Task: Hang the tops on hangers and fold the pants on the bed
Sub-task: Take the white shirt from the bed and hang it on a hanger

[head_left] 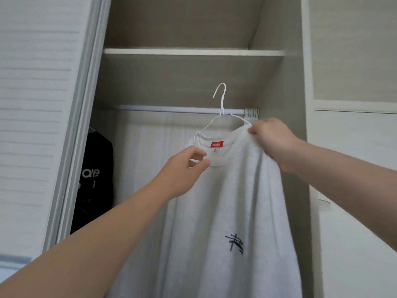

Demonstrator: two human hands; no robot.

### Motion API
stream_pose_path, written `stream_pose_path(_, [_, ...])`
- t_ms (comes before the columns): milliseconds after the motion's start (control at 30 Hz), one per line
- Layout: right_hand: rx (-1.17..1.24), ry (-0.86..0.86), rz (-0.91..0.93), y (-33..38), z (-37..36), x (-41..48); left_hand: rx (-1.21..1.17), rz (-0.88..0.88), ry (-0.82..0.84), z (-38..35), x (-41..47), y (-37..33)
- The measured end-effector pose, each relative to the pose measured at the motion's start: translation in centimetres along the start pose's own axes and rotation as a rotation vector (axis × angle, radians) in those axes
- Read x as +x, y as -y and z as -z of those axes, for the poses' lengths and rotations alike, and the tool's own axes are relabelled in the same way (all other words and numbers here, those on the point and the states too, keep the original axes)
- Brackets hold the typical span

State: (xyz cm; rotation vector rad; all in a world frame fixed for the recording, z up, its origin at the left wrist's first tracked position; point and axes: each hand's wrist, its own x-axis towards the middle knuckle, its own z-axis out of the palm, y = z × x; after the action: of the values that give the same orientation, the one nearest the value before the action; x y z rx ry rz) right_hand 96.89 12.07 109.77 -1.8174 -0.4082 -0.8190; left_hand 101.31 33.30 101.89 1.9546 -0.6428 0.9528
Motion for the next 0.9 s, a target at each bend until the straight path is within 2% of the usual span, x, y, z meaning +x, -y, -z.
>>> stream_pose_path(233, [-0.022,-0.037,-0.011,-0.6,-9.0,8.4,-0.012,0.012,0.013,0.6,1.2,1.0])
stream_pose_path(300, [-0.031,-0.023,0.003,-1.3,-11.3,10.4,0.062,0.054,0.042,0.2,1.2,2.0])
stream_pose_path(400, [0.052,-0.001,-0.027,-2.2,-14.1,12.9,0.303,0.119,0.115,-0.8,1.5,4.0])
stream_pose_path(500, [0.104,0.005,-0.077,-3.0,-16.3,15.1,0.506,0.114,0.103,-1.9,3.0,6.1])
stream_pose_path(767, [0.188,0.059,-0.058,-4.7,-21.9,21.2,0.654,0.089,0.025,-0.6,7.6,12.1])
stream_pose_path(900, [0.134,0.103,-0.071,-6.5,-24.6,22.9,0.696,0.079,0.027,0.6,8.3,14.7])
